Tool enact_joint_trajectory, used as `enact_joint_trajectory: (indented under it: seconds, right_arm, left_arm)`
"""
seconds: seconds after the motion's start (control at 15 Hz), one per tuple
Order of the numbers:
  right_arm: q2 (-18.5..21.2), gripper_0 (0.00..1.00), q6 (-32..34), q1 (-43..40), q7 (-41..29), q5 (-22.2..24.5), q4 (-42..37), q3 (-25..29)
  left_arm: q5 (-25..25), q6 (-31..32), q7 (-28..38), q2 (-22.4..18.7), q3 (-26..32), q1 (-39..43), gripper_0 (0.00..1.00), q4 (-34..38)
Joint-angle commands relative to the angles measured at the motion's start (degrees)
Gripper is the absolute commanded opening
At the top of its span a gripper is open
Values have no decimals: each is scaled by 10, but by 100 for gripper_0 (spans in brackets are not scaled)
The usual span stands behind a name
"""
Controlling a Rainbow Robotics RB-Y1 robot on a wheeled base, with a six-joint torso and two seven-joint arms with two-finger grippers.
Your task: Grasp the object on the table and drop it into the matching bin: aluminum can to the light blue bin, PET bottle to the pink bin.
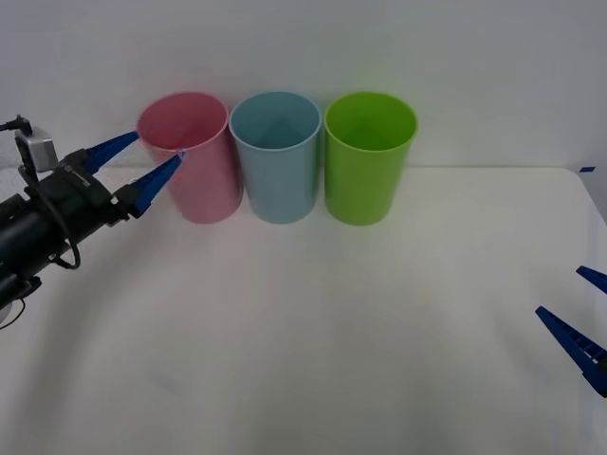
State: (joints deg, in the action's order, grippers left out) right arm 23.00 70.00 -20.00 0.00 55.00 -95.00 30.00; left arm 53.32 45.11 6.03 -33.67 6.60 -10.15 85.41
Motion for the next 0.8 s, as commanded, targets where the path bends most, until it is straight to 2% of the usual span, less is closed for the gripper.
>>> enact_joint_trajectory:
  seconds: [0.07,0.53,0.8]
  right_arm:
    - [0,100,0,0,0,0,0,0]
    - [0,100,0,0,0,0,0,0]
    - [0,100,0,0,0,0,0,0]
  left_arm:
    - [14,59,-6,0,31,29,100,-1]
    - [70,192,-12,0,115,86,100,0]
    - [85,220,-48,-4,138,115,100,0]
